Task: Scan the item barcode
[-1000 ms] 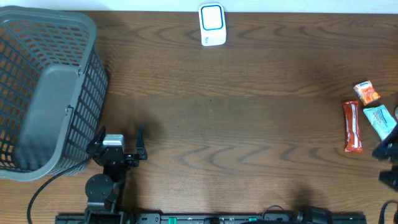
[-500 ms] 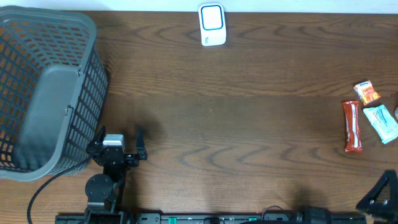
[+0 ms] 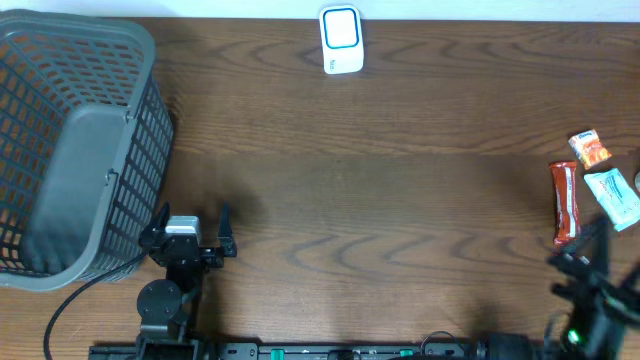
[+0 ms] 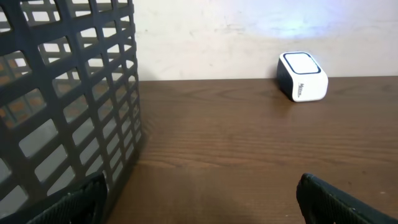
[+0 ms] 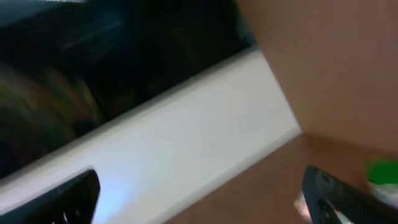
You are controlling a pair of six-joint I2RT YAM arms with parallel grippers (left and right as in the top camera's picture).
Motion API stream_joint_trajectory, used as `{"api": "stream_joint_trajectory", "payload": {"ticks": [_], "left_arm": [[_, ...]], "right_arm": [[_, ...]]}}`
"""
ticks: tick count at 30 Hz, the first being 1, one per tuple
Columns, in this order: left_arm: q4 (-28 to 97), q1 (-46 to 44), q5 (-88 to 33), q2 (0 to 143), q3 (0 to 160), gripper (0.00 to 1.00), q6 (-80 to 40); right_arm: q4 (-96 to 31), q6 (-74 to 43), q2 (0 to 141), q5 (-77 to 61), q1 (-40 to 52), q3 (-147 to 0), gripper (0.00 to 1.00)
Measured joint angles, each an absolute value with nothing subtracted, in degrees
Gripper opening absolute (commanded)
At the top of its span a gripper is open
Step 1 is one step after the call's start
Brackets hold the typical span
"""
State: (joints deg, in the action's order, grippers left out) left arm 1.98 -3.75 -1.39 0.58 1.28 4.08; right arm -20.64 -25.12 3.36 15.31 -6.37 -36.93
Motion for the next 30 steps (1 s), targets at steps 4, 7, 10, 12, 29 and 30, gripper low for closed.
{"api": "stream_joint_trajectory", "payload": {"ticks": [4,7,10,12,29,30], "left_arm": [[1.98,-3.75,-1.41,0.58,1.28,0.98,4.08],[1.98,-3.75,-1.41,0.58,1.28,0.98,4.08],[1.98,-3.75,-1.41,0.58,1.28,0.98,4.08],[1.98,-3.75,-1.41,0.58,1.28,0.98,4.08],[1.98,-3.75,-1.41,0.58,1.28,0.98,4.08],[1.98,-3.75,-1.41,0.58,1.28,0.98,4.08]], "right_arm": [[-7.05,-26.79,2.59,13.1,-6.35,-25.34,0.99],[-0.49,-29.08,1.65,12.38,-6.35,-18.31,0.99],[6.42,-31.11,1.08,12.21,-6.33,-12.14,0.99],[9.8,-32.05,0.95,12.19,-6.35,-8.73,0.99],[1.48,-33.21,0.78,11.97,-6.33,-0.56,0.99],[-0.01,-33.3,0.73,11.94,-6.33,-0.51,0.99]]}}
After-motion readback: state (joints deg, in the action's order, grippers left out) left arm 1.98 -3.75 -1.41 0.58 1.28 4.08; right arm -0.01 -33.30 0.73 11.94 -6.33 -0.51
